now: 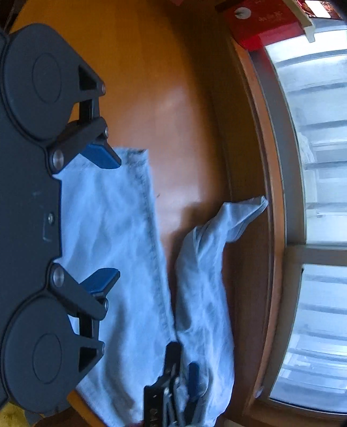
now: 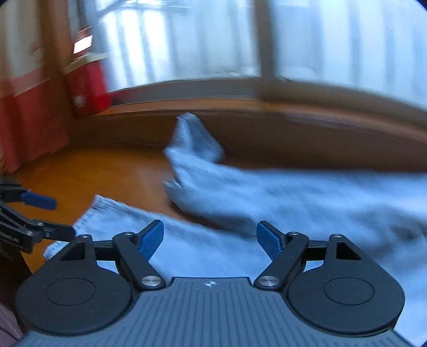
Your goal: Fold clothes
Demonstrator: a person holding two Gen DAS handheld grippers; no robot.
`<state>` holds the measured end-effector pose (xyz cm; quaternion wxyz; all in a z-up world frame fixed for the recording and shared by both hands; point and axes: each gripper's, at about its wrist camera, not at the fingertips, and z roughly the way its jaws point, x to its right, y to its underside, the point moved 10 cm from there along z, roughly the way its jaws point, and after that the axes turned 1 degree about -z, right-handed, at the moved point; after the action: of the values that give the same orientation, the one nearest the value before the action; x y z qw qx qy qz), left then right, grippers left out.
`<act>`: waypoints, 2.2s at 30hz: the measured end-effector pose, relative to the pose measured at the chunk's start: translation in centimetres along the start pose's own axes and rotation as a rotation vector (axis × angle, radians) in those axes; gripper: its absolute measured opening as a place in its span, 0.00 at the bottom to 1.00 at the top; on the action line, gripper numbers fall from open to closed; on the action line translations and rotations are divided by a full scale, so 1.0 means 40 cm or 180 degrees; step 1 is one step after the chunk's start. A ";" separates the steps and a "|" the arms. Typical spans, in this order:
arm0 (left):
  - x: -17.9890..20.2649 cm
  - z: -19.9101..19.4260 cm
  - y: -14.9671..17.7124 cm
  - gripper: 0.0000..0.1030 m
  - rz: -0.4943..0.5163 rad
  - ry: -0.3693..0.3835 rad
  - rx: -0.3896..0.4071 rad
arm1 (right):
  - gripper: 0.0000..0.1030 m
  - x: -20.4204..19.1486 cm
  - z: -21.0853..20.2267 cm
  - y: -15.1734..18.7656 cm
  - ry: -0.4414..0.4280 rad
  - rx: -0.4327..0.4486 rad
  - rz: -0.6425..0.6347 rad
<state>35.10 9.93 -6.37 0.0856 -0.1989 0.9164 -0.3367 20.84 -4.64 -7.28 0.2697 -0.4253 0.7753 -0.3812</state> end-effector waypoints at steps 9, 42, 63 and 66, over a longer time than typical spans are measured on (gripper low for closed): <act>-0.071 0.015 -0.021 0.78 -0.0224 -0.0030 0.0006 | 0.77 -0.074 0.324 -0.168 -0.0498 -0.0147 -0.1501; 0.015 0.173 -0.066 0.79 0.0369 0.0653 -0.0380 | 0.85 0.230 0.256 -0.174 0.0926 -0.0468 -0.1808; -0.312 0.117 0.072 0.79 -0.0414 0.0336 -0.0371 | 0.09 -0.219 0.481 -0.572 -0.0101 0.0453 -0.0756; -0.364 0.113 0.106 0.79 -0.0511 0.0255 -0.0429 | 0.11 -0.371 0.620 -0.496 -0.0419 0.0246 -0.0952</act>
<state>48.30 16.38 -12.20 0.0081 -0.2633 0.9208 -0.2878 55.56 -7.67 -3.57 0.2763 -0.5493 0.6687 -0.4180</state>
